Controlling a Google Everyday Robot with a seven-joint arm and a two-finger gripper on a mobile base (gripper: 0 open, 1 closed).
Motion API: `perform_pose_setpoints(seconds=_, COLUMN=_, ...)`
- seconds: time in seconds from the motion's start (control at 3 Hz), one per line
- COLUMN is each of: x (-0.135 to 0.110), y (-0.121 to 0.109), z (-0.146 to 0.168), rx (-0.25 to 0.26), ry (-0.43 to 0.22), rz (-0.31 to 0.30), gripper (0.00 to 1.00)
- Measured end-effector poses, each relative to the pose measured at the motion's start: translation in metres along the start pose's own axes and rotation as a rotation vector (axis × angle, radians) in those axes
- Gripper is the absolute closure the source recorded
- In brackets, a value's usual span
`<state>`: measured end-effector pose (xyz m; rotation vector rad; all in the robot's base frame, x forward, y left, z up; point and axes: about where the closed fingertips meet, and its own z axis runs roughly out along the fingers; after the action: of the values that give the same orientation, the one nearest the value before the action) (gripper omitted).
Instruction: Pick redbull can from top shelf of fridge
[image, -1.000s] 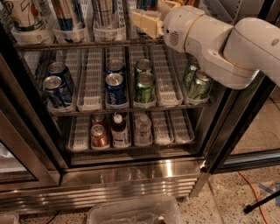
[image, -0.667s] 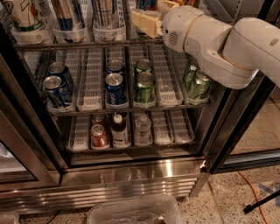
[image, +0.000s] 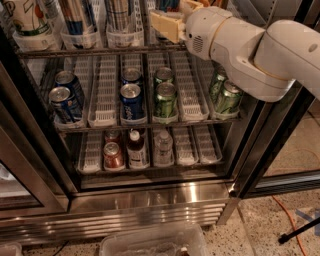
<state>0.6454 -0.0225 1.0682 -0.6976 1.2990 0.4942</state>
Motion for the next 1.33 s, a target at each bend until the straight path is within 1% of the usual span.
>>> perform_pose_setpoints(seconds=0.33, x=0.0, y=0.0, z=0.0, rx=0.0, ry=0.0, rz=0.0, gripper=1.0)
perform_pose_setpoints(seconds=0.67, x=-0.004, y=0.002, z=0.0, rx=-0.006, ry=-0.016, rz=-0.017, gripper=1.0)
perform_pose_setpoints(seconds=1.33, x=-0.024, y=-0.001, z=-0.004, rx=0.006, ry=-0.069, rz=-0.066, gripper=1.0)
